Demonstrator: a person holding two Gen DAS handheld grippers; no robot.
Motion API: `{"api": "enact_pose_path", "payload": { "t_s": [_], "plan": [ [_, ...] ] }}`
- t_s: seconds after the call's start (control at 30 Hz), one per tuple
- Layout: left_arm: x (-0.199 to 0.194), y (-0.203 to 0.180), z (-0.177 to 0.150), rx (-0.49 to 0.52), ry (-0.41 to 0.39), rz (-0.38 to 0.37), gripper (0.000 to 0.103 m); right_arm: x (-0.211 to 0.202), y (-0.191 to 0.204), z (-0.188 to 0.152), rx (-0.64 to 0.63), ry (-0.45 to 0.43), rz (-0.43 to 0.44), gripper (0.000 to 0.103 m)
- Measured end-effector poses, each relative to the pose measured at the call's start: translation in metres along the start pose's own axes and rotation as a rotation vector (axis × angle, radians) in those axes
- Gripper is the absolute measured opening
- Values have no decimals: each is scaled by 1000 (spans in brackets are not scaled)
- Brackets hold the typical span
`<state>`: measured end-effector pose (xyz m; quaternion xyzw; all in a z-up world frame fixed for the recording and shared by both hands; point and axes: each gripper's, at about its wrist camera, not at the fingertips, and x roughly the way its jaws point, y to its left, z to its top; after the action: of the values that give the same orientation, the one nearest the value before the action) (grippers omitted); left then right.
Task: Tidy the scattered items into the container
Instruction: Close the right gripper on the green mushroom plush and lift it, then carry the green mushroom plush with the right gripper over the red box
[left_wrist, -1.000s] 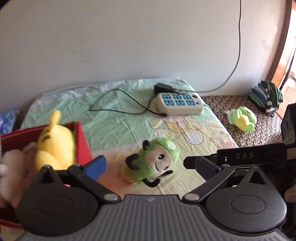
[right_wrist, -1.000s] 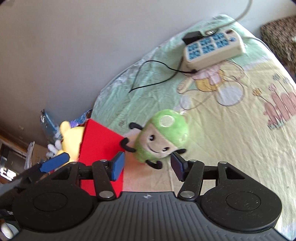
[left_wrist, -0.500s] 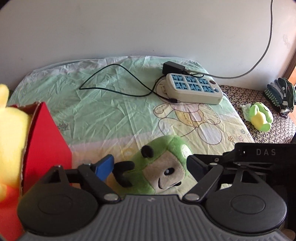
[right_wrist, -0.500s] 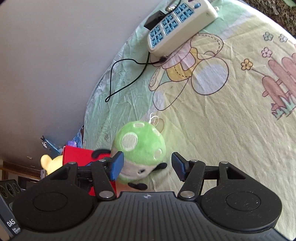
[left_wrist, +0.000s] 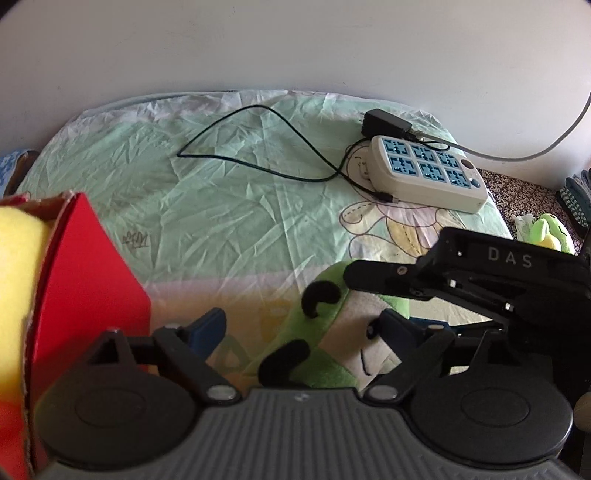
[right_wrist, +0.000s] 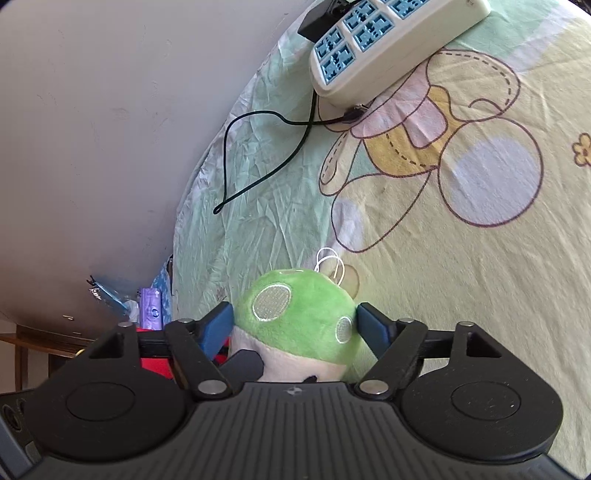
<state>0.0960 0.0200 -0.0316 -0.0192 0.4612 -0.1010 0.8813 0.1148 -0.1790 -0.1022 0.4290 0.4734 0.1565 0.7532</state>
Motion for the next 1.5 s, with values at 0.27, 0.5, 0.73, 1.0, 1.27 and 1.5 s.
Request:
{"api": "enact_pose_path", "payload": {
  "t_s": [0.27,0.5,0.73,1.0,1.27,1.5],
  "plan": [
    [7,-7,-1,-4,38,-129,70,-1,-23,-1,125,42,53,80],
    [0,-14,-5,34,39,-137,63,-6,-22,-5,92,56,75,73],
    [-43,-22,-13,66,-48,-174,63,-37,-1,-22,11,11,91,71],
    [-118,-14,-27,113,-248,-182,63,-80,61,-50,-200,-125,145,71],
    [-186,19,-46,139,-413,-143,63,-88,130,-95,-374,-223,231,71],
    [-222,88,-58,104,-481,-111,64,-63,191,-139,-486,-237,254,71]
  ]
}}
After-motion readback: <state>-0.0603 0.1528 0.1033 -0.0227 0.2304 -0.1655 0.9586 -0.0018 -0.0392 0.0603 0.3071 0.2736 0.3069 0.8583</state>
